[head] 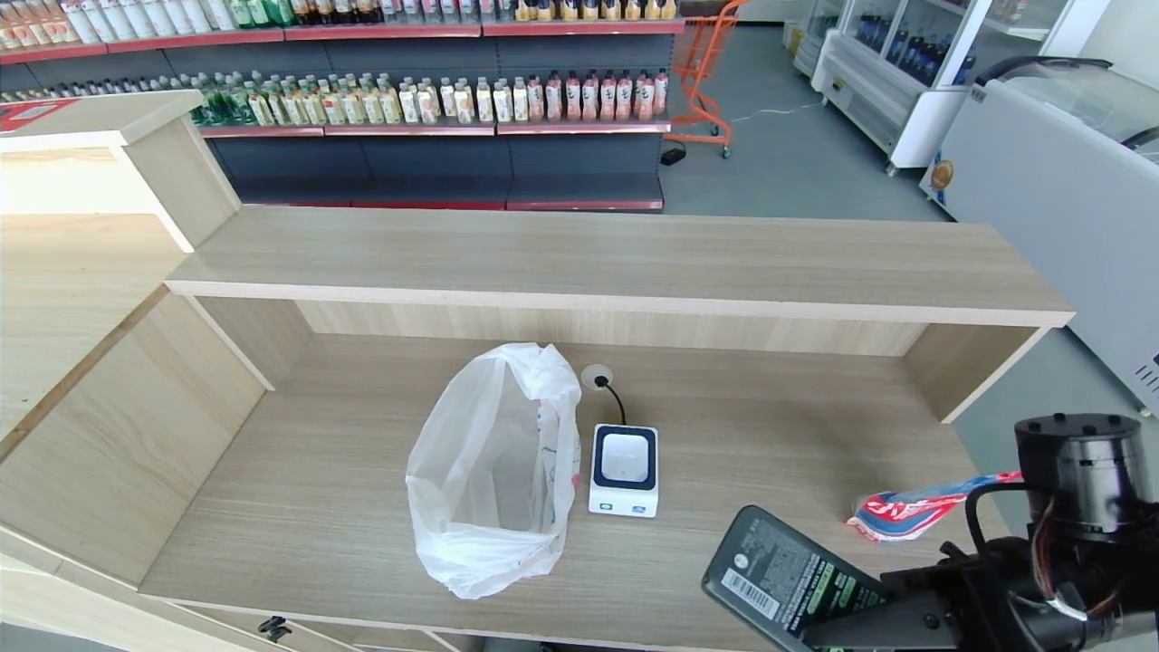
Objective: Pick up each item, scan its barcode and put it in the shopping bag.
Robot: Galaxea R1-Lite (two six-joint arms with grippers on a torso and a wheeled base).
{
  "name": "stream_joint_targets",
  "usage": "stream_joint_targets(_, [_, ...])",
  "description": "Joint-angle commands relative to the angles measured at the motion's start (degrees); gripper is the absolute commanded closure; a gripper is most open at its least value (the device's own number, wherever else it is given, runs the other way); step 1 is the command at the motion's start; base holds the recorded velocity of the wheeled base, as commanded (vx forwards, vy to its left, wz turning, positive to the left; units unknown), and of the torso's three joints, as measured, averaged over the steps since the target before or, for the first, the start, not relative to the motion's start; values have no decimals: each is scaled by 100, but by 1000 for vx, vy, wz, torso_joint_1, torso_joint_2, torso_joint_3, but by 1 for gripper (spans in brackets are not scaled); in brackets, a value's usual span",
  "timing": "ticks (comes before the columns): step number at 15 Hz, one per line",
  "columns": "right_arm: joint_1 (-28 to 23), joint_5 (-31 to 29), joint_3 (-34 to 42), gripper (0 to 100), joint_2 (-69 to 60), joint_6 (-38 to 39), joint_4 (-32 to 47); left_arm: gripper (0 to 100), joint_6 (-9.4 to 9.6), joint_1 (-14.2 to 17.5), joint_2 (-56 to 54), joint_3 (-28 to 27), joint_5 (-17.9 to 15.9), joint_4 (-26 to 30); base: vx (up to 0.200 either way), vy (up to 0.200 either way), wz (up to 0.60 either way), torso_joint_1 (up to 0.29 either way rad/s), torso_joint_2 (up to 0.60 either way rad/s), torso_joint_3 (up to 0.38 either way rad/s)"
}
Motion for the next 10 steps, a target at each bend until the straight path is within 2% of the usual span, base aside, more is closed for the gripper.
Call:
stream_joint_targets(1, [-64,226,-16,100,517,-342,-3,0,0,0,-2,0,0,-1,0,0,0,0,0,0])
stream_joint_targets(3, [-37,323,-271,100,790,-589,6,0,0,0,-2,0,0,-1,0,0,0,0,0,0])
stream_joint_targets(10, [68,375,-438,100,1176,-545,14,0,0,0,-2,0,0,-1,0,0,0,0,0,0])
